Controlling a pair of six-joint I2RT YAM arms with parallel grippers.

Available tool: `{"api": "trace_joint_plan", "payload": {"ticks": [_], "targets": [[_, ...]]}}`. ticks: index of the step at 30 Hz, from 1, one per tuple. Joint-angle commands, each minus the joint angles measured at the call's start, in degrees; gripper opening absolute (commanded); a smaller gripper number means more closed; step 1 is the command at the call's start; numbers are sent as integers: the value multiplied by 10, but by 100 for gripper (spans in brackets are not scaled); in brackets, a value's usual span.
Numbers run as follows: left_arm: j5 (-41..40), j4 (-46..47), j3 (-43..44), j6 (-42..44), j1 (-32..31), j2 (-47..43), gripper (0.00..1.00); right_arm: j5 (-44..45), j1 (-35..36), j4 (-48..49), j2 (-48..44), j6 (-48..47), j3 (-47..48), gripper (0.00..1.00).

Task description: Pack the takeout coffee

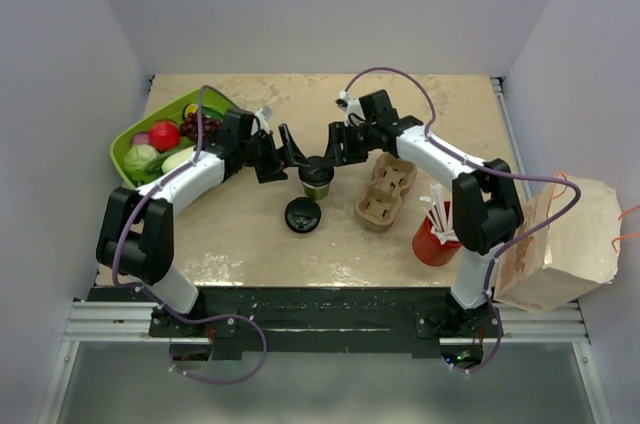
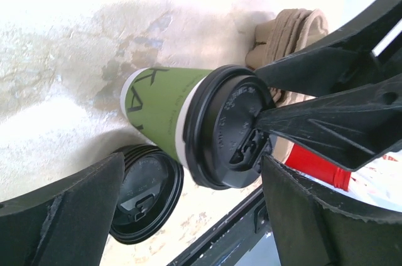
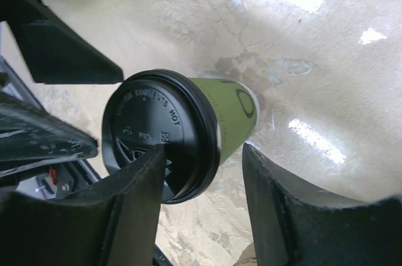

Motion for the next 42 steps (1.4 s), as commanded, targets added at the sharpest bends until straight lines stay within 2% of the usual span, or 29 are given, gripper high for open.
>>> {"api": "trace_joint_plan", "payload": {"ticks": [1,6,10,14,17,20,32,39,42], "targets": [[21,25,34,6,7,5,94,32,1,14,-23,26,13,56],[7,34,55,7,10,22,93,30,-1,73,-57,92,-12,60],[15,27,66,13,12,39,92,32,-2,83,-73,126,-24,60],[21,39,50,13,12,42,89,57,-2,88,-100,156,-74,60],[21,46,39,8,12,40,87,40,-1,128,-124,208,-132,60],[27,47,34,6,11,46,85,37,3,139,-121,230,-137,63],[28,67,15,-13,2,48,77,24,17,186,-110,292,-176,63],[26,69,5,-23,-6,50,68,6,29,225,-84,316,-183,55],[24,68,-5,-27,-9,47,63,16,28,227,-77,316,-189,47]]}}
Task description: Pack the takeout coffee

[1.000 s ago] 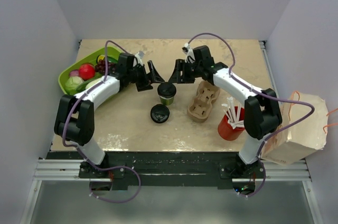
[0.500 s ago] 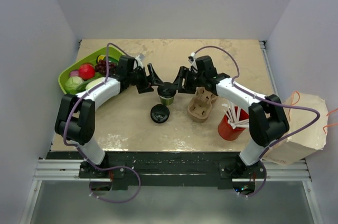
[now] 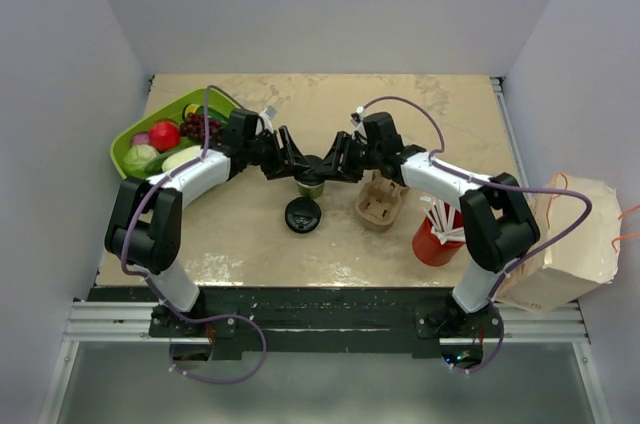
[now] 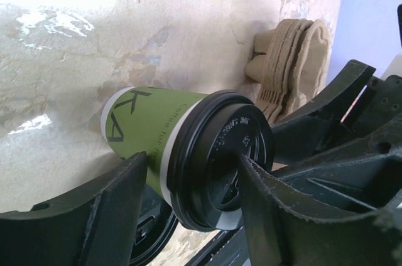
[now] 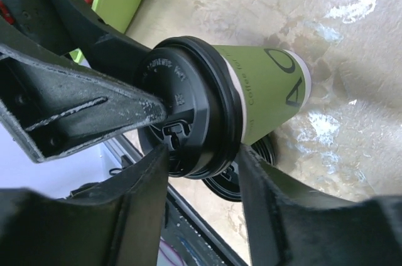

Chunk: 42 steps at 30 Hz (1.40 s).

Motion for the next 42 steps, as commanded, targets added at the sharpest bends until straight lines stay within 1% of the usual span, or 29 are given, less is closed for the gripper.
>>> {"api": "trace_joint_plan", "payload": {"ticks": [1,2,3,4,5,8,9,11,13,14,15,16,17,18,20,21,22,24,25,26,27,31,36,42], "targets": [[5,14,-20,-15,-6,3,61,-1,4,27,8,12,-12,45],[4,15,-24,-19,-8,0,60,2,4,26,11,11,-11,40],[2,18,-28,-23,-9,-3,58,6,4,27,14,8,-11,36],[2,20,-38,-26,-9,-6,58,8,5,26,17,5,-8,33],[1,22,-42,-30,-9,-10,57,6,5,24,26,2,0,23],[-2,26,-57,-36,-9,-21,56,4,5,12,38,-13,26,18],[-1,28,-62,-38,-10,-26,54,4,4,5,45,-24,33,18],[-1,28,-73,-42,-10,-36,53,0,4,-9,55,-40,61,20],[1,30,-86,-45,-11,-46,53,5,3,-49,71,-82,99,25],[3,30,-89,-44,-12,-56,53,10,3,-69,78,-103,117,26],[4,29,-93,-44,-14,-61,53,17,2,-113,89,-142,134,27],[2,25,-97,-42,-16,-66,53,19,2,-130,105,-163,151,28],[2,23,-100,-40,-21,-75,53,19,2,-147,116,-185,188,27],[2,20,-101,-37,-22,-78,54,25,2,-192,126,-223,209,27],[7,19,-108,-36,-23,-85,56,19,2,-212,150,-257,255,26],[7,19,-110,-35,-24,-87,58,17,2,-249,158,-298,274,26],[8,20,-111,-33,-24,-89,59,16,3,-265,177,-322,312,26],[5,17,-109,-33,-24,-90,65,11,2,-311,189,-359,343,32],[3,22,-108,-34,-24,-90,67,11,2,-320,192,-366,363,35],[4,23,-106,-35,-24,-90,73,14,2,-322,189,-369,366,40],[4,21,-101,-36,-24,-89,77,18,2,-320,186,-369,367,42],[-8,9,-75,-31,-22,-91,86,26,2,-293,162,-337,352,51],[-34,-22,-45,-12,-18,-101,92,45,2,-251,123,-289,340,58],[-65,-34,-45,-6,-5,-124,95,122,1,-228,76,-261,310,61]]}}
